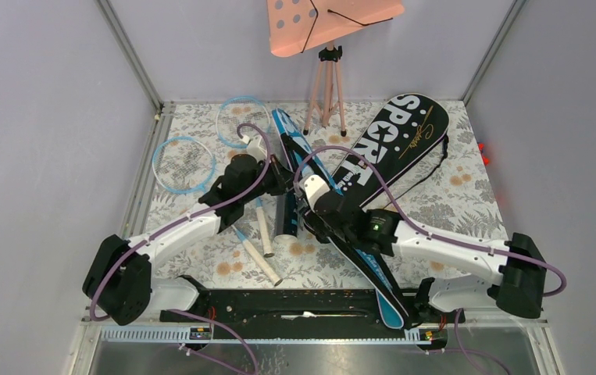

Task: Pack up the badminton gear
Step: Adjust the racket bag at the center of the board.

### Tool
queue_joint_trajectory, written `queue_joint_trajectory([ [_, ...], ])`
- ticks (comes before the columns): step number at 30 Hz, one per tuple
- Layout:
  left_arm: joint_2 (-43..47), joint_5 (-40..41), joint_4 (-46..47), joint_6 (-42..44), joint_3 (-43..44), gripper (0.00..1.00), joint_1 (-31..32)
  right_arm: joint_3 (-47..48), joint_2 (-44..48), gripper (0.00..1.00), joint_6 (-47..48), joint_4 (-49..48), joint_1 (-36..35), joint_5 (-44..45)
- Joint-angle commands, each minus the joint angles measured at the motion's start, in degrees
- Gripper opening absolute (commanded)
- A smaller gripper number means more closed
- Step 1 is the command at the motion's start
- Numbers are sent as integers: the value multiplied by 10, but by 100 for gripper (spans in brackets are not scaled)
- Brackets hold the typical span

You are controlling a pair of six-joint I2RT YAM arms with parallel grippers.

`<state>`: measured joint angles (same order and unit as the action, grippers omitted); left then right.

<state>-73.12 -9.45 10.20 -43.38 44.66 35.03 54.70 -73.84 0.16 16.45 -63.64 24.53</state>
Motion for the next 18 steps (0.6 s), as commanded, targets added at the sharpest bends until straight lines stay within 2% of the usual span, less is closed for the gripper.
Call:
queue_joint_trajectory([
  [1,20,-65,109,4,-36,0,-9,-23,66,69,-21,-35,0,22],
  [3,36,-97,153,-7,-59,0,-20,-51,107,81,-29,-55,15,17],
  [5,45,-135,214,-24,-83,0,-31,-81,151,87,-48,-82,48,-33],
  [8,53,-171,277,-44,-107,0,-40,-106,192,88,-86,-113,113,-131],
  [13,59,-194,308,-53,-116,0,-44,-106,197,90,4,-82,118,-235],
  [18,71,-183,294,-38,-114,0,-45,-108,188,90,39,-46,118,-258],
])
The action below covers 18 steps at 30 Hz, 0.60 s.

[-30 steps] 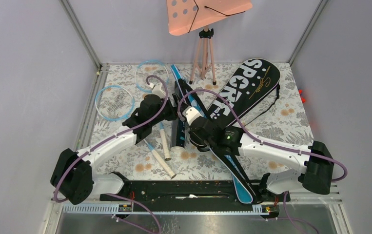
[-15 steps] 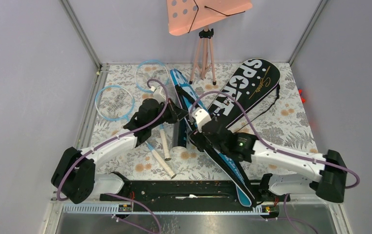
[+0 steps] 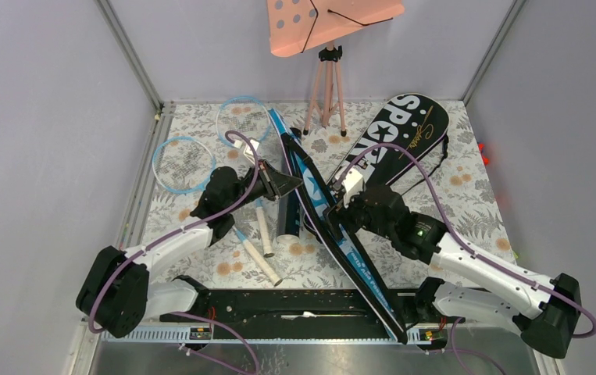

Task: Pack up the badminton gear
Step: Adjust the racket bag at the center of the board.

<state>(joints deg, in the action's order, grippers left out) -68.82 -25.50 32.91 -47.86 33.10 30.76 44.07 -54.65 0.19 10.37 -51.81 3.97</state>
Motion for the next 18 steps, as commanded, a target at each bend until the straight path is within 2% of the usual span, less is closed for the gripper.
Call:
queue_joint_trajectory([
  [1,29,-23,66,10,2,0,-2,-3,-5,90,38,15,0,-55],
  [5,24,-32,63,9,11,0,-3,-12,-17,90,34,2,0,-108],
  [10,22,-50,83,-2,7,0,-3,-7,-52,90,20,4,0,-75],
  [14,28,-36,58,5,8,0,-3,-1,-78,90,8,-7,0,-102],
  [18,38,9,1,14,14,0,-1,3,-102,90,-33,-26,0,-26],
])
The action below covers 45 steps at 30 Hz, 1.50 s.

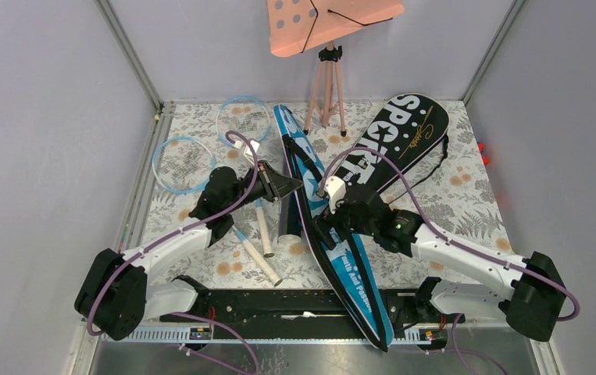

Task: Pack up the badminton gear
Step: Adjust the racket bag at the center of the board.

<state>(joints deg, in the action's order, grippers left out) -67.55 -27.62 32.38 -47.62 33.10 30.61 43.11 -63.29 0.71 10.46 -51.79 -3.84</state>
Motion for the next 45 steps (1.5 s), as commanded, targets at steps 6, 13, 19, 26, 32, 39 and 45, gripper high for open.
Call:
queue_joint_trajectory([
  [6,33,103,-60,31,25,0,16,-19,17,94,-87,-141,-3,49],
  [13,43,104,-76,33,31,0,27,18,-46,100,-67,-157,-41,171],
  [19,72,100,-80,41,19,0,28,34,-98,95,-71,-148,-44,297],
  [26,80,76,-90,55,19,0,28,14,-81,44,-77,-173,-44,296],
  [32,78,116,-158,85,40,0,28,4,-45,0,-86,-164,-44,250],
  [39,82,111,-194,118,40,6,28,-14,-12,0,-86,-175,-43,252],
  [45,90,81,-182,126,31,0,28,13,-54,49,-12,-176,-42,206],
])
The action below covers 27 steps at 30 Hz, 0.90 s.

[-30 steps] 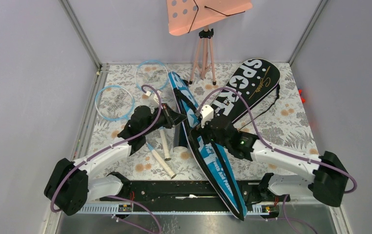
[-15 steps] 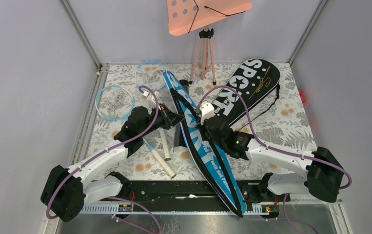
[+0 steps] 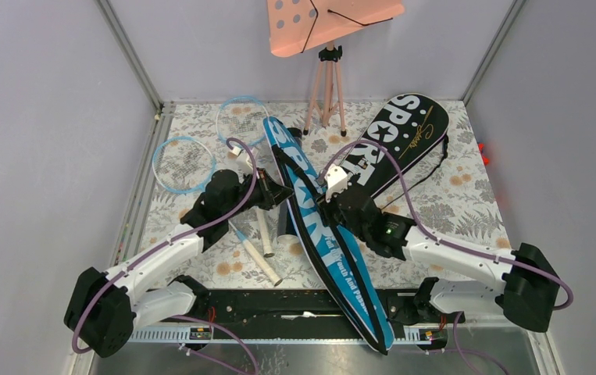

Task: Pack up the badminton gear
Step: Adjust the racket bag at the center of the board.

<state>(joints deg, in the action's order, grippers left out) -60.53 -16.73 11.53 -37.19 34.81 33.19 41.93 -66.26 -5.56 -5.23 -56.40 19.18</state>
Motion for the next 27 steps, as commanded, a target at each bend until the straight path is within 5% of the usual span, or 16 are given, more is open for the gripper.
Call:
queue_joint_trajectory([
  [1,19,-34,27,23,14,0,2,32,-35,55,53,-21,6,-32],
  [5,16,-59,32,28,11,0,3,60,-82,57,52,-23,22,-60],
  [8,17,-72,29,34,10,0,2,79,-110,16,52,-23,31,-30],
  [10,19,-47,5,43,13,0,3,84,-105,0,52,-20,31,11],
  [15,16,20,-55,62,21,12,2,78,-40,0,75,-14,34,104],
  [20,-6,16,-56,63,18,27,2,62,29,0,61,-27,34,65],
  [27,-19,-39,-12,42,-15,71,3,75,69,0,26,-32,34,-2],
])
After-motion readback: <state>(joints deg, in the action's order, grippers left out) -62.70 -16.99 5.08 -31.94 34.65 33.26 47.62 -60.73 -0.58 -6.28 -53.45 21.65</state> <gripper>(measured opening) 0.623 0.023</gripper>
